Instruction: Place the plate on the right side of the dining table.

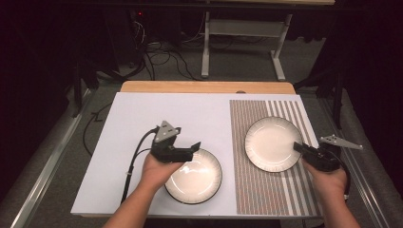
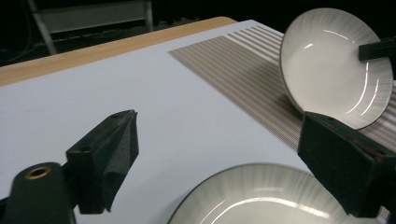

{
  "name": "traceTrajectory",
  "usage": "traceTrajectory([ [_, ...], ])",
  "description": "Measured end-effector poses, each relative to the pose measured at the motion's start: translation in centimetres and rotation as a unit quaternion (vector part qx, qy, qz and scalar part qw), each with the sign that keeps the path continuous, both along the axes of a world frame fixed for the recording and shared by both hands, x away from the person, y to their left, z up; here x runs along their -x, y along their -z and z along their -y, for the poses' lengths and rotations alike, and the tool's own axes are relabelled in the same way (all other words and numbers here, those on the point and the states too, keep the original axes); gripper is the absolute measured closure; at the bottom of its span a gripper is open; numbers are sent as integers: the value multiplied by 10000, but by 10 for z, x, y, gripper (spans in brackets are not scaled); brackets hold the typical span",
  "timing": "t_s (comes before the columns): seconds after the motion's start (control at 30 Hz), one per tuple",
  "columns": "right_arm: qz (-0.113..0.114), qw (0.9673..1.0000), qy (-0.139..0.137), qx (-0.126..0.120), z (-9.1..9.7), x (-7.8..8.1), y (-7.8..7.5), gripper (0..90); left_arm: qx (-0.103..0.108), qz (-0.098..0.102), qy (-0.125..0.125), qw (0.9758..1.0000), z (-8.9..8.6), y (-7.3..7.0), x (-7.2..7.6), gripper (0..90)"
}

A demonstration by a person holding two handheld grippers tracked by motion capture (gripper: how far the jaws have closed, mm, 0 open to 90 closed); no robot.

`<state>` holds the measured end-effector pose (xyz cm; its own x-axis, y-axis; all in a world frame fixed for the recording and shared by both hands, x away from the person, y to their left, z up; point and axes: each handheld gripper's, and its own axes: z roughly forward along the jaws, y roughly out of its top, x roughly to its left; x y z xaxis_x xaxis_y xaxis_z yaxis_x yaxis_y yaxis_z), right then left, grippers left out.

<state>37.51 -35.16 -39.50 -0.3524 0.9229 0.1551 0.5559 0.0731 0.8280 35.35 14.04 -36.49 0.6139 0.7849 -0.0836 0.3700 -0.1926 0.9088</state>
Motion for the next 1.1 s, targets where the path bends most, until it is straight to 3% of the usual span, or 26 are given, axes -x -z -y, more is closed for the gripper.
traceTrajectory([
  [0.2, -152, 9998, 92, -24, 1, -9, 4, 804, 59, 201, -286, 9994, -39, 1, 24, 38],
  [0.47, -301, 9993, 217, -11, 2, -16, 8, 790, 197, 506, -447, 9975, -68, 5, 53, 0],
  [0.67, -437, 9983, 376, -83, 2, -20, 13, 780, 259, 475, -563, 9969, -80, 11, 55, 0],
  [0.7, -452, 9981, 405, -53, 3, -21, 14, 783, 262, 469, -564, 9970, -81, 12, 55, 0],
  [0.73, -521, 9970, 556, 153, 3, -22, 16, 793, 255, 471, -560, 9970, -81, 12, 55, 0],
  [0.87, -634, 9956, 658, 223, 3, -24, 21, 784, 164, 449, -493, 9976, -78, 13, 54, 0],
  [0.97, -566, 9957, 647, 357, 1, -24, 21, 772, 154, 401, -490, 9979, -77, 15, 53, 0],
  [1.1, -256, 9953, 669, 648, -3, -18, 15, 620, 157, 346, -493, 9981, -78, 16, 52, 0],
])
